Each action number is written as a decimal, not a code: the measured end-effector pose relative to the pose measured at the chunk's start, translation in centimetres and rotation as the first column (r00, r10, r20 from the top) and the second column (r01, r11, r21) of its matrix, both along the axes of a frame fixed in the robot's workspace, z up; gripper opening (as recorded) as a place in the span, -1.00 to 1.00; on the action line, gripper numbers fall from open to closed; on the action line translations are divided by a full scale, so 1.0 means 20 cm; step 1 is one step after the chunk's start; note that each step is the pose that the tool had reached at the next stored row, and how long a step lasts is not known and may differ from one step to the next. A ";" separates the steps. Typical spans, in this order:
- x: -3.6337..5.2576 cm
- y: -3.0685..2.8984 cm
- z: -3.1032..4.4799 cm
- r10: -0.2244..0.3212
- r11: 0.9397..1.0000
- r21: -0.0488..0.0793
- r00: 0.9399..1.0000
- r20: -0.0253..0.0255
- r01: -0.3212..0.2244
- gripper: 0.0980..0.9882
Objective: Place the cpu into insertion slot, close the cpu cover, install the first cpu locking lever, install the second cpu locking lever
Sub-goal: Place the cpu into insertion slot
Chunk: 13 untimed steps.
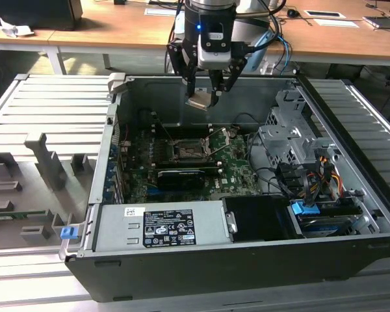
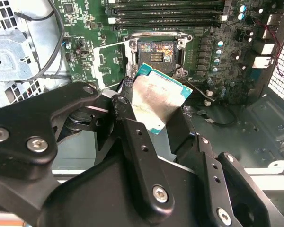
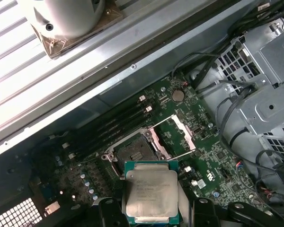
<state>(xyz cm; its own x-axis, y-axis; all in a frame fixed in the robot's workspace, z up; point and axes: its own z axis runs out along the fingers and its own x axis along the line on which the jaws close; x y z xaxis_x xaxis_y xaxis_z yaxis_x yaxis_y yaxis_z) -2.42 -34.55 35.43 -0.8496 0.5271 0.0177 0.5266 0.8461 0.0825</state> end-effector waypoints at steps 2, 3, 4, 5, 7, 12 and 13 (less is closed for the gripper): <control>0.000 0.000 -0.001 -0.006 1.000 0.000 1.000 0.000 0.006 -0.04; 0.000 0.000 -0.001 -0.009 1.000 0.000 1.000 0.000 0.009 -0.04; 0.000 0.000 -0.001 -0.012 1.000 0.000 1.000 0.000 0.012 -0.04; 0.000 0.000 -0.002 -0.016 1.000 0.000 1.000 0.000 0.016 -0.04; 0.000 0.000 -0.002 -0.022 1.000 0.000 1.000 0.000 0.022 -0.04; 0.000 0.000 -0.004 -0.035 0.999 0.000 0.999 0.000 0.035 -0.04; 0.000 0.000 -0.004 -0.038 0.999 0.000 0.999 0.000 0.038 -0.04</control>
